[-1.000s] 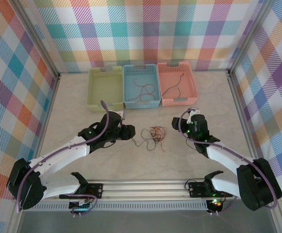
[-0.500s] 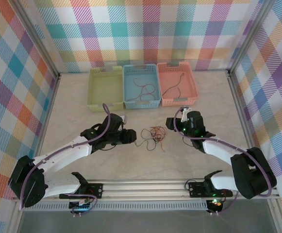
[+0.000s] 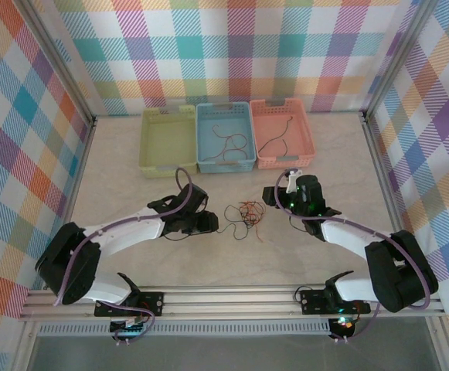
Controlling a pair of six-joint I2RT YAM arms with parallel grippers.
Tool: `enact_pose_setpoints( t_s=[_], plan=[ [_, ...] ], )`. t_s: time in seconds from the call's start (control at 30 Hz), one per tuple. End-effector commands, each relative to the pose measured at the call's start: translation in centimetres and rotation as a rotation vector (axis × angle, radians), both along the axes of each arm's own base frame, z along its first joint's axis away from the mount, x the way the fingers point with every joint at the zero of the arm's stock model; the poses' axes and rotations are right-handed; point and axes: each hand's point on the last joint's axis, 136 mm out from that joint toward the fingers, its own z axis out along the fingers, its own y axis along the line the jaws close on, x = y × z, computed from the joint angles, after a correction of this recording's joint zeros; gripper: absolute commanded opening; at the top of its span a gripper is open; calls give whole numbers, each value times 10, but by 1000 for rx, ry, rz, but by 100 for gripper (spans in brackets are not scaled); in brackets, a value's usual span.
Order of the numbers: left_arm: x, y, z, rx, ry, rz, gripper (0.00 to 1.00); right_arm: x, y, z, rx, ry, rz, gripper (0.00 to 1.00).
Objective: Untangle the cables
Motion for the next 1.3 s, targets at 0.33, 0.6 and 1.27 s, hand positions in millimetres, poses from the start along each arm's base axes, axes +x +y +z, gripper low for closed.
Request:
enact_pose_setpoints(
  t_s=[0.33, 0.6, 1.27],
  plan=[
    [27, -15, -5, 52, 2, 33, 35, 4, 8, 13, 3, -41, 29, 61],
    [27, -11, -5, 82, -16, 5, 6, 4, 7, 13, 1, -43, 29, 61],
    [10, -31, 143, -136, -317, -274, 0, -17, 11, 51, 61, -214, 90, 61]
  ],
)
